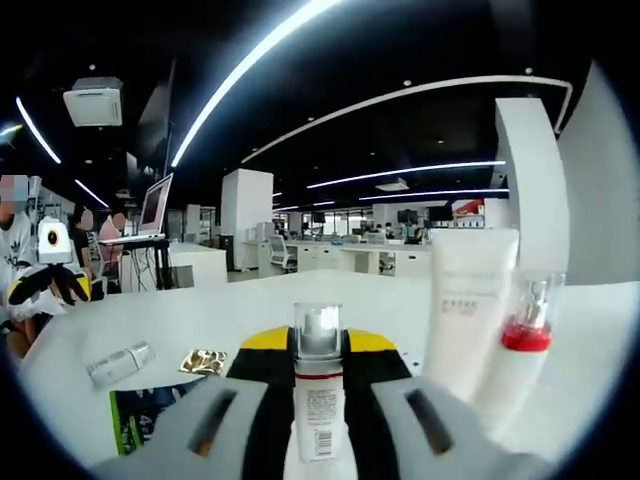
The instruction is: Arrange the skincare products in the storage area until every visible bottle or jar stands upright without overlapping.
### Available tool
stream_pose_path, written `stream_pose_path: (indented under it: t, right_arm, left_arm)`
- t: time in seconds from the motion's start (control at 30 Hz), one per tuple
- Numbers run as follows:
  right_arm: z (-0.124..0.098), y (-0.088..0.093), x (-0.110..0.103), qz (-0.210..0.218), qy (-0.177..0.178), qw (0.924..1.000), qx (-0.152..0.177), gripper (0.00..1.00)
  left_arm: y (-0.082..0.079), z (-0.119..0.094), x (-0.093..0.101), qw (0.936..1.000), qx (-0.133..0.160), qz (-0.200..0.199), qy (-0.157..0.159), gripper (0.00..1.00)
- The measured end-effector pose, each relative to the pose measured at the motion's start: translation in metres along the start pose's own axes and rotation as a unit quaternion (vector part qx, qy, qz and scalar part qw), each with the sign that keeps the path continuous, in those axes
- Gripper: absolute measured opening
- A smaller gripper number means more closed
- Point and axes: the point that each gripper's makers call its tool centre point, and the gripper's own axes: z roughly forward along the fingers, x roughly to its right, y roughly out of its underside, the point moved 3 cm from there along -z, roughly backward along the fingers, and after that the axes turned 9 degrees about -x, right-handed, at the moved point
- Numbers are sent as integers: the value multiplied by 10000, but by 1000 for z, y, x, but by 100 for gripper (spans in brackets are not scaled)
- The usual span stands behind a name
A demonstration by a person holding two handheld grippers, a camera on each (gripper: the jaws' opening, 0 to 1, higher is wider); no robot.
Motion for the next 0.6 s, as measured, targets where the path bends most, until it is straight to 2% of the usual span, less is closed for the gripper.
stream_pose_path:
  t: [0.6]
  right_arm:
    - [-21,5,14,117,245,9994,201,15]
  left_arm:
    - [-5,5,6,10000,48,30,7,100]
